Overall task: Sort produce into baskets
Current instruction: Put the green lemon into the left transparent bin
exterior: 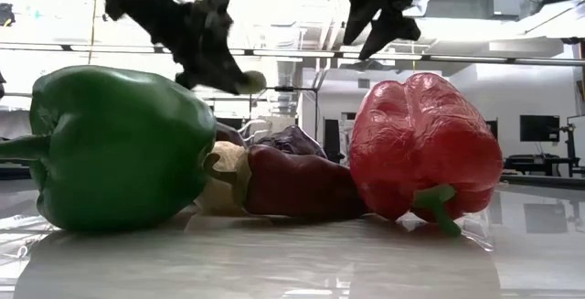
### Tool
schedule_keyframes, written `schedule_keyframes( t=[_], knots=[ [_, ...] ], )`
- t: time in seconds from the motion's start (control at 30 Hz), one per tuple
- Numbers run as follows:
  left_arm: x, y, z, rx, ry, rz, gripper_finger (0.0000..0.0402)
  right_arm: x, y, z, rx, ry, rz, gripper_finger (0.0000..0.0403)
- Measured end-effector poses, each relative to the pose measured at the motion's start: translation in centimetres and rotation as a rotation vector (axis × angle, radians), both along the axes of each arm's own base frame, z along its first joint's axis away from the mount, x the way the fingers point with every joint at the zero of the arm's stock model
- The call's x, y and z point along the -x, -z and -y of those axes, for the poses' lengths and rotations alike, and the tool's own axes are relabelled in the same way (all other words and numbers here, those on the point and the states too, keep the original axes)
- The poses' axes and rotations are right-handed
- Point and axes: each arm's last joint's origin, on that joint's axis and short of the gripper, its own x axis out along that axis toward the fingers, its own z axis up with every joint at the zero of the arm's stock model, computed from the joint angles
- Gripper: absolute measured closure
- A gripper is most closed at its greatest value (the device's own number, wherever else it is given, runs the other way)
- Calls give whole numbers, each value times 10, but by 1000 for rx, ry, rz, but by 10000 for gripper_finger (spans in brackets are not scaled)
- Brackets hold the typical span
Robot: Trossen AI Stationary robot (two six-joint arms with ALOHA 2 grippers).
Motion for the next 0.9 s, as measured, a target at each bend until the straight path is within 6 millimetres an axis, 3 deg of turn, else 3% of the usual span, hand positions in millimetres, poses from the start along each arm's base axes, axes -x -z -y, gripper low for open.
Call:
schedule_keyframes(
  t=[0.1,0.23,0.4,0.63,0.9],
  knots=[
    [21,-22,-8,-74,-158,42,302,4,-6,0,9,20,25,163],
    [44,-32,-27,-132,-291,20,303,1,-10,-1,23,-1,80,163],
    [62,-20,-54,-63,-383,-101,303,-5,-15,1,51,-27,153,167],
    [66,8,-80,77,-404,-252,295,-7,-17,13,40,-56,186,194],
    [65,17,-85,91,-415,-303,209,-7,-24,11,17,-102,209,230]
  ],
)
